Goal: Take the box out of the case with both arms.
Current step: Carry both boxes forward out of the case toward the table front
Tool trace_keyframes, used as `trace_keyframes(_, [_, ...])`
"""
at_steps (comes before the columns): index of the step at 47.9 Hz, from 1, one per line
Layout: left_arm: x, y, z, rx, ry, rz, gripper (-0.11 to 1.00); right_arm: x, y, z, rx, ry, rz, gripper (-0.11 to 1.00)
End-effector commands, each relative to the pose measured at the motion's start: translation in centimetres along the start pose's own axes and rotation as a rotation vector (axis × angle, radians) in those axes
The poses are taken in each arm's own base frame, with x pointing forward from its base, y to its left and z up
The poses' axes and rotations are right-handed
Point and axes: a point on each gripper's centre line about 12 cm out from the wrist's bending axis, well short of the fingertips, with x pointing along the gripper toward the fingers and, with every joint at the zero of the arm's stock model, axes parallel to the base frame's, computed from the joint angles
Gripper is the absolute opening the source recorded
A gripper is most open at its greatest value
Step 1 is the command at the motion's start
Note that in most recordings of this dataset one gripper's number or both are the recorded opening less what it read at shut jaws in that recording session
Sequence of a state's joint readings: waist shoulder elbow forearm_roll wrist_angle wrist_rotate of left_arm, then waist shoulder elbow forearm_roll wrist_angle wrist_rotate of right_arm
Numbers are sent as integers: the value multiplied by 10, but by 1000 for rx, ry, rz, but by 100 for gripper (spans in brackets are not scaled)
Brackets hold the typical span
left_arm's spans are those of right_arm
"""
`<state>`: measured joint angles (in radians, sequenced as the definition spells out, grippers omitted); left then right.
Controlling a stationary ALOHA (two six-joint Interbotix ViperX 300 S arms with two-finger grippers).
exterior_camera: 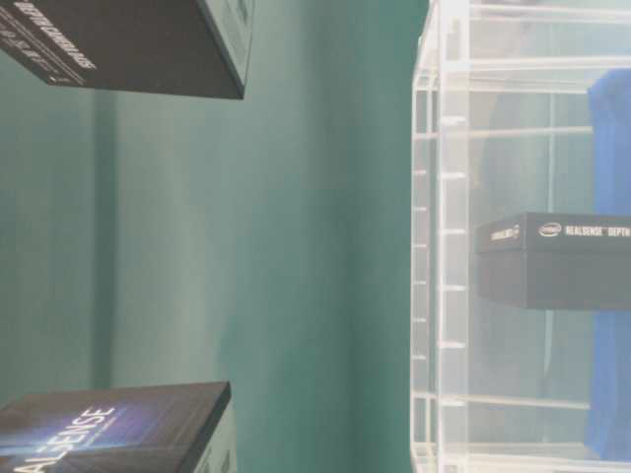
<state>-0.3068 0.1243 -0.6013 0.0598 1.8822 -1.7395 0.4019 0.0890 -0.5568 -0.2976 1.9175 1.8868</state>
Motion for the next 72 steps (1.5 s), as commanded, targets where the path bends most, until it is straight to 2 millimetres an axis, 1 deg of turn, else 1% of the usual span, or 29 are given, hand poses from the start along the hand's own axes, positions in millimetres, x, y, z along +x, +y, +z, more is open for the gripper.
trace_keyframes(1, [-14,5,2,-7,3,-40,63,-13,-2,7,16,8,42,65])
trace_keyframes(30, [-13,5,2,-5,3,-38,63,-13,-2,8,18,3,39,65])
trace_keyframes(55, [-10,4,6,-12,-1,-28,63,-10,-1,11,7,-3,31,65])
trace_keyframes(62, [-1,5,7,-15,-7,0,63,-1,0,12,5,-13,10,65])
trace_keyframes(66, [6,7,7,-16,-15,20,63,8,1,9,-2,-18,-4,65])
trace_keyframes(72, [25,7,7,-14,-19,28,63,27,3,4,-14,-24,-20,65])
